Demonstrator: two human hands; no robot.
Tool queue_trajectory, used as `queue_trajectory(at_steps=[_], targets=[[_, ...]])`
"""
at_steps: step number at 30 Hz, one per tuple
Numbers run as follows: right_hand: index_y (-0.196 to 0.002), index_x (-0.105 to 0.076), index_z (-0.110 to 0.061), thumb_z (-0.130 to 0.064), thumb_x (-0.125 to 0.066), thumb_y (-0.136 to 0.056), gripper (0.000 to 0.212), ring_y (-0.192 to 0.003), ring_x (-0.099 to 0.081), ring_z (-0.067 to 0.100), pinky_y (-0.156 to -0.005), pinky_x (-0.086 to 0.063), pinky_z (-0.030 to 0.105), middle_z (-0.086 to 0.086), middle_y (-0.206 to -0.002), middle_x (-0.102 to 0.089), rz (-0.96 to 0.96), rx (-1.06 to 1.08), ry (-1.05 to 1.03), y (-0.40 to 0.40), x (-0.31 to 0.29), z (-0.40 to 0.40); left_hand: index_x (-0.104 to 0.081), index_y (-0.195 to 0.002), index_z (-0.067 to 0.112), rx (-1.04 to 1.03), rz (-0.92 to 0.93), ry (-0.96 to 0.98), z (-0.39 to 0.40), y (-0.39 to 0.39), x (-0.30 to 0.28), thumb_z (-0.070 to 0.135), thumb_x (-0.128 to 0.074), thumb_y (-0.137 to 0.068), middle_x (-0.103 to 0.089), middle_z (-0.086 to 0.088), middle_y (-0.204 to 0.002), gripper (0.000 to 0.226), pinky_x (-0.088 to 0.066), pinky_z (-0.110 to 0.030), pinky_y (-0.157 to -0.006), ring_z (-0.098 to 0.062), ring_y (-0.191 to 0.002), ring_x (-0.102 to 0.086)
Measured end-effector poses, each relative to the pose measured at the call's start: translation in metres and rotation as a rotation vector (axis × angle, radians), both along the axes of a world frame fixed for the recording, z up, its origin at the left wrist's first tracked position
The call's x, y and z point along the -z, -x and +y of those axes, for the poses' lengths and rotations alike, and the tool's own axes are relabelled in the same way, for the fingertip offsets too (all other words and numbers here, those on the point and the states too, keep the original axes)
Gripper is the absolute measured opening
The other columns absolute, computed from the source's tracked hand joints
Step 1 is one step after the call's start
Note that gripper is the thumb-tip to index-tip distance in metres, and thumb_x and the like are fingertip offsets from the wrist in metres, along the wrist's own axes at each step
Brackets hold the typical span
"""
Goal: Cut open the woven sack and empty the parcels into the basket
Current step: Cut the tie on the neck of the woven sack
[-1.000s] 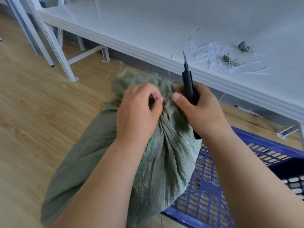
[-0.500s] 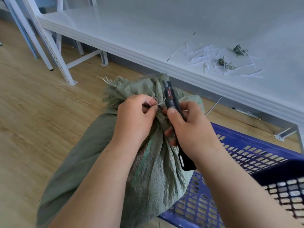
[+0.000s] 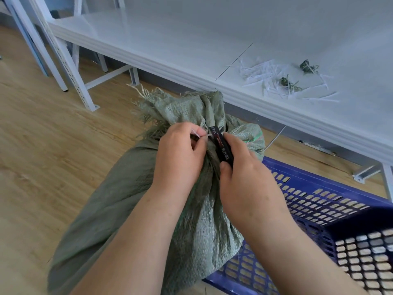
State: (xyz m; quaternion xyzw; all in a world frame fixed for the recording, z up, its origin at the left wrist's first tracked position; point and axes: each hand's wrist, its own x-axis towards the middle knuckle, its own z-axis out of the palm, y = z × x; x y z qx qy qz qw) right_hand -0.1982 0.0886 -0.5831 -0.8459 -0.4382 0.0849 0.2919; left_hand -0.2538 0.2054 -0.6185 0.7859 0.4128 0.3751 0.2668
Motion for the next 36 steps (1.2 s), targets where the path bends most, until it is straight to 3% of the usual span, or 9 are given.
queue_trajectory(at_steps=[8,13,23,36], targets=[[-0.143,-0.014,-0.049,-0.010,-0.041,-0.091,0.070,-0.109,-0.058,0.020,-0.074,-0.046,0.034,-0.013,-0.137,-0.045,-0.062,-0.020,0.049,0.003,0.006,-0.003,-0.062,-0.087,0.024,0.007,-0.011,-0.002,-0.001,0.000,-0.001,0.021,-0.064,-0.088,-0.058,0.008,-0.090,0.004,-0.037,-0.016,-0.067,-0.012,-0.076,-0.059],[-0.142,-0.014,-0.049,-0.010,-0.041,-0.090,0.071,-0.105,-0.060,0.022,-0.069,-0.044,0.033,-0.014,-0.137,-0.045,-0.092,-0.010,0.044,0.004,0.010,-0.003,-0.063,-0.089,0.024,0.006,-0.004,0.009,-0.002,0.000,0.000,0.022,-0.062,-0.089,-0.058,0.007,-0.095,0.002,-0.041,-0.021,-0.074,-0.015,-0.083,-0.060],[-0.141,-0.011,-0.051,-0.011,-0.041,-0.090,0.072,-0.109,-0.057,0.022,-0.073,-0.052,0.038,-0.013,-0.135,-0.045,-0.097,-0.025,0.027,0.010,0.016,-0.001,-0.058,-0.087,0.029,-0.018,-0.004,0.064,0.000,0.001,-0.001,0.024,-0.060,-0.090,-0.064,0.001,-0.099,0.006,-0.044,-0.027,-0.077,-0.018,-0.088,-0.060],[-0.144,-0.012,-0.047,-0.009,-0.041,-0.090,0.072,-0.110,-0.057,0.023,-0.073,-0.049,0.036,-0.010,-0.135,-0.047,-0.083,-0.025,0.015,0.008,0.020,0.003,-0.056,-0.086,0.029,-0.020,-0.015,0.060,0.000,0.000,0.003,0.025,-0.060,-0.091,-0.063,0.001,-0.099,0.007,-0.039,-0.023,-0.070,-0.017,-0.085,-0.060]])
